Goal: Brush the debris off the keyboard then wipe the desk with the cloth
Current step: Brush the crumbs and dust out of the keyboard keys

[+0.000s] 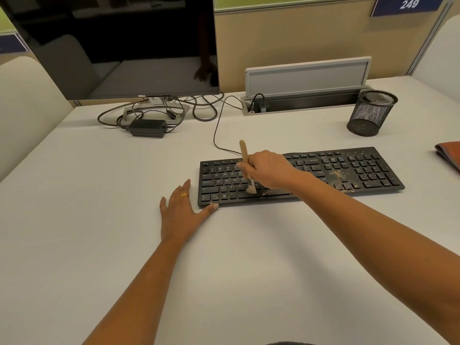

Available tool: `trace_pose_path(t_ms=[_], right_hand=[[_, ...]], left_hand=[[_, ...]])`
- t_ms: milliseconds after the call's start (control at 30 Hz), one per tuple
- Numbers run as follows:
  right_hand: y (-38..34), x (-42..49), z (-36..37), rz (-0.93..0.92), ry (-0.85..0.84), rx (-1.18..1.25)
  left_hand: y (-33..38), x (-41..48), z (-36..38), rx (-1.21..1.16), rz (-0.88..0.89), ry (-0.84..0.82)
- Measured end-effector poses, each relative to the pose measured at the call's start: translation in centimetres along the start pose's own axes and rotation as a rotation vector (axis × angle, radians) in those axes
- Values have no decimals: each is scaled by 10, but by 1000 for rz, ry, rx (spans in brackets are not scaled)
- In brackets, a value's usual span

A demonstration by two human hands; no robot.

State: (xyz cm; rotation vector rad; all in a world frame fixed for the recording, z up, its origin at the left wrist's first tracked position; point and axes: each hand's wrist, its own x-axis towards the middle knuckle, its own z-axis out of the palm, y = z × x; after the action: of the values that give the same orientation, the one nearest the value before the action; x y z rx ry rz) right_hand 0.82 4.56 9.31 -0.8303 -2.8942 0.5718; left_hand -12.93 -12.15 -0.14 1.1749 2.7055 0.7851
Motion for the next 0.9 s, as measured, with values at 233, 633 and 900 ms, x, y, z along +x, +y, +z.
trace_pose_path(t_ms=[233, 633, 900], right_hand=[[19, 1, -11, 121, 157, 15], [19, -10, -3, 124, 129, 173], [22, -12, -2, 124, 99, 223]], left_hand=[[0, 0, 0, 1, 1, -3], [-1, 0, 0, -1, 5, -5], [-1, 0, 1, -3, 4, -6]])
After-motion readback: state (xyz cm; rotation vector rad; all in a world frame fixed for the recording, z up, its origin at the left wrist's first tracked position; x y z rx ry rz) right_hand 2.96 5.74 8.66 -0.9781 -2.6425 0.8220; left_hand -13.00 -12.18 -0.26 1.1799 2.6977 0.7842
